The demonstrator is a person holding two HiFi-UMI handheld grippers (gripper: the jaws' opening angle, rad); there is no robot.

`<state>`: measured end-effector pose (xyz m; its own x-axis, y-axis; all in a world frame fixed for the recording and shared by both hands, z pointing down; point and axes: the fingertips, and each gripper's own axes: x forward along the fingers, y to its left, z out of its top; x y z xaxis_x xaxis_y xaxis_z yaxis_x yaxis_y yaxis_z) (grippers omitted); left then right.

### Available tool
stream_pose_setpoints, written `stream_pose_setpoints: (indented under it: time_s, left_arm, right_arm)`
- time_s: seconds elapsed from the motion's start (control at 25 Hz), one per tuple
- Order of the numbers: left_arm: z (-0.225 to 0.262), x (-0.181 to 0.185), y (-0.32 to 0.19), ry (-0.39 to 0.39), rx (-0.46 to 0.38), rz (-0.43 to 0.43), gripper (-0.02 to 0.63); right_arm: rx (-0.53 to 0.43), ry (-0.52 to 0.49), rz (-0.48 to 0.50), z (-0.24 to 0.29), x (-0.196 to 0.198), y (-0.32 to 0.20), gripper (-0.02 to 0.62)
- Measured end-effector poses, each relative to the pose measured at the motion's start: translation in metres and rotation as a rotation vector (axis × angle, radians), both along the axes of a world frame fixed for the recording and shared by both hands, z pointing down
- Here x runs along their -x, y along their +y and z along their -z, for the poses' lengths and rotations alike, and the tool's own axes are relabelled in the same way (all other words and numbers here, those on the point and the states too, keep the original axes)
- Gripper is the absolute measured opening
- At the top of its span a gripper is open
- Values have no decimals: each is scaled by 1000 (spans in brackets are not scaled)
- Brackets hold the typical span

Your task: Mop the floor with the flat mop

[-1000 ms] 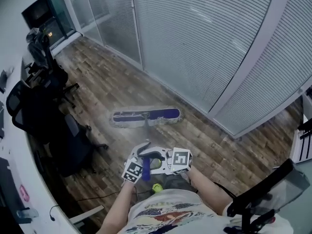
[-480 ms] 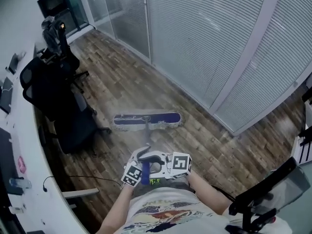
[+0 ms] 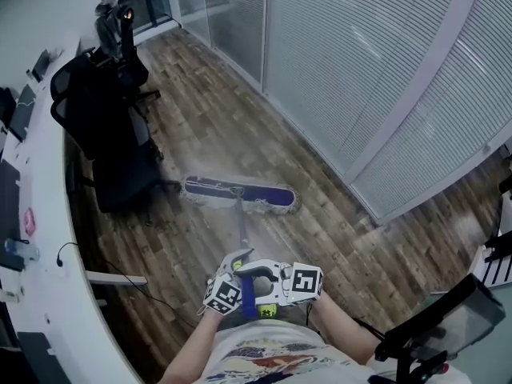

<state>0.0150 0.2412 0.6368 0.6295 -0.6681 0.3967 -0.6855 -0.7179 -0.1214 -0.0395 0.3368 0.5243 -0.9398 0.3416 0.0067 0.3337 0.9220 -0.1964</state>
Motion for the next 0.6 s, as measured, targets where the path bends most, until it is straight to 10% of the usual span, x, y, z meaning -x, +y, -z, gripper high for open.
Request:
stream_pose_setpoints:
  time_s: [0.6]
  left_arm:
    - [-14,30,-44,-36,-21,-35,144]
  right_arm:
    - [-66,53,39,-17,33,-41,258]
